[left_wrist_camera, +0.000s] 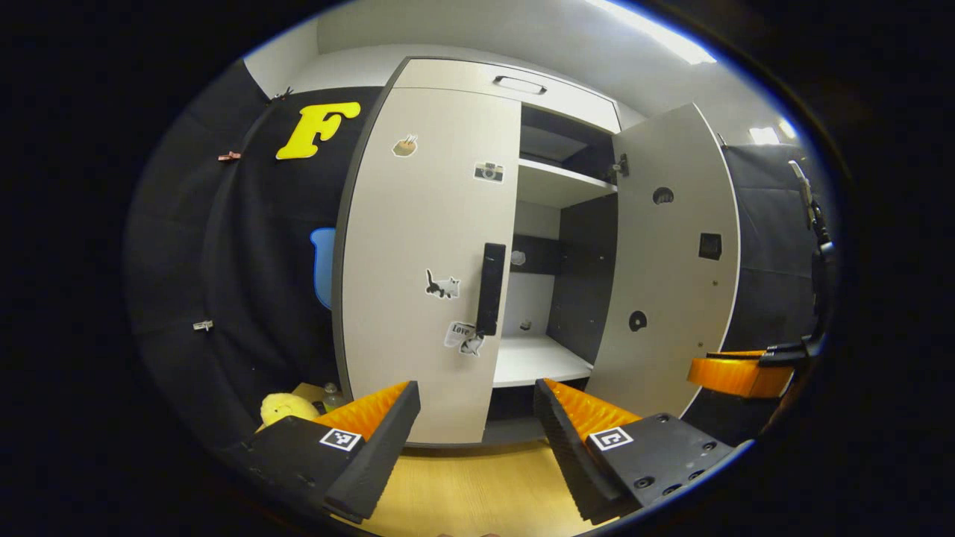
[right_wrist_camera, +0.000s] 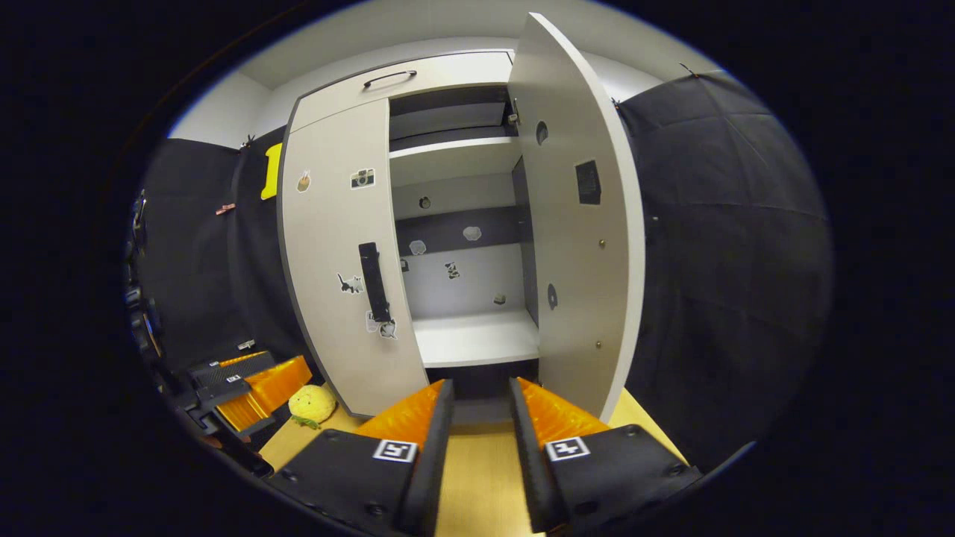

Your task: Open the right door of the double-door shoe cabinet with the right hand, and open the left door with the left hand.

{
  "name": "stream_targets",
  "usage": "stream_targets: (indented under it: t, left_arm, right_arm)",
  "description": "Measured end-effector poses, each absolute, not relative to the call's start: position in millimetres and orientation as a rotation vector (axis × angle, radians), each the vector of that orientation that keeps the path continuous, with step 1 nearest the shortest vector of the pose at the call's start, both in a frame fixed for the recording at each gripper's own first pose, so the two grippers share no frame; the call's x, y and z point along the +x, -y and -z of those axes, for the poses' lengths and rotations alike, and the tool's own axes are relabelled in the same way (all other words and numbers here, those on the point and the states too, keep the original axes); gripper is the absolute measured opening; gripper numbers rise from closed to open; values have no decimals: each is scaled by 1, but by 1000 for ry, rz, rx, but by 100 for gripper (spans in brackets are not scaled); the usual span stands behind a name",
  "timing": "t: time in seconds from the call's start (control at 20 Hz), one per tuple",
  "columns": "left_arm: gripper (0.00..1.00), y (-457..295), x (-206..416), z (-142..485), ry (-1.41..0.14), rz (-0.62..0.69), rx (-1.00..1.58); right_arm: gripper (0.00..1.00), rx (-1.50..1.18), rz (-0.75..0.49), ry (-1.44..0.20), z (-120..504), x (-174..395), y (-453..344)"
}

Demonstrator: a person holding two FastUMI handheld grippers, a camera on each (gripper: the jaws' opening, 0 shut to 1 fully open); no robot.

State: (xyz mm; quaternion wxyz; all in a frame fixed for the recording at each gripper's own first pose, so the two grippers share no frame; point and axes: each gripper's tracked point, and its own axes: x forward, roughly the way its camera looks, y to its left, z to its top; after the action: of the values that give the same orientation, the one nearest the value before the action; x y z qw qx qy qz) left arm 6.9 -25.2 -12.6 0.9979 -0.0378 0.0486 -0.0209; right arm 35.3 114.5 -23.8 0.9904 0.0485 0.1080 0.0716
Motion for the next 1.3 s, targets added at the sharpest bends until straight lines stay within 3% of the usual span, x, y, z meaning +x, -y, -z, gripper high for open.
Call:
stream_targets:
  t: [0.05,0.1,0.2,0.7,1.15,1.3]
  left_arm:
    - [95,19,12,9,-93,37,-66]
    - [95,15,18,6,-90,32,-58]
    - [95,6,32,0,-79,14,-46]
    - [95,26,137,-16,-111,18,-59]
    - [95,47,210,-27,-102,-34,-46]
    - [87,49,220,-23,-113,-57,-22]
  right_arm:
    - [55,90,-148,-218,27,39,-120]
    - [78,84,-154,-211,28,42,-123]
    - [99,75,-157,-191,28,52,-129]
    - [99,80,-165,-155,43,75,-104]
    - [98,91,-298,-185,62,69,-112]
    - [98,92,-348,-189,64,66,-121]
